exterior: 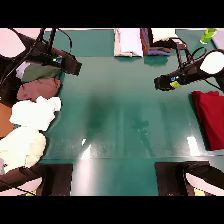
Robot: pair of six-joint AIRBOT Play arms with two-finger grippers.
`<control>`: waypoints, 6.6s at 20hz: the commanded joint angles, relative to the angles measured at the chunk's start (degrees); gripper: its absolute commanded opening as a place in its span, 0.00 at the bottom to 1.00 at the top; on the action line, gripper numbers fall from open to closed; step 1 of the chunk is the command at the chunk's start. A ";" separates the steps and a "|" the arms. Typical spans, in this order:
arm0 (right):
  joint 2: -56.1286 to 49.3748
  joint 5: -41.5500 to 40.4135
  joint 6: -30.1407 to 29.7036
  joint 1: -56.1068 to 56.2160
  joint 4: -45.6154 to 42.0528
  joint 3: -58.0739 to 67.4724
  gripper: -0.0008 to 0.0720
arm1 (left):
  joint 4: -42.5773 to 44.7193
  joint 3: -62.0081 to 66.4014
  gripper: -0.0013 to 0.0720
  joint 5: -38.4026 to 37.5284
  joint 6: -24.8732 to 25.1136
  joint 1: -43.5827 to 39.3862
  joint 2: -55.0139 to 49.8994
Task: Fold the shirts.
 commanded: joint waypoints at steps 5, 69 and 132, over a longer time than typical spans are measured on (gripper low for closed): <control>-0.02 -0.20 0.02 0.07 0.04 0.07 0.05 | 0.00 -0.02 0.05 0.02 0.00 -0.02 -0.02; -0.26 0.28 0.04 -3.39 -0.42 41.13 0.05 | 3.72 8.33 0.05 -4.39 5.68 -23.06 -7.02; -19.78 -8.74 -0.04 -11.23 2.89 -11.37 0.04 | -5.73 4.55 0.05 -3.65 -0.09 7.98 -28.11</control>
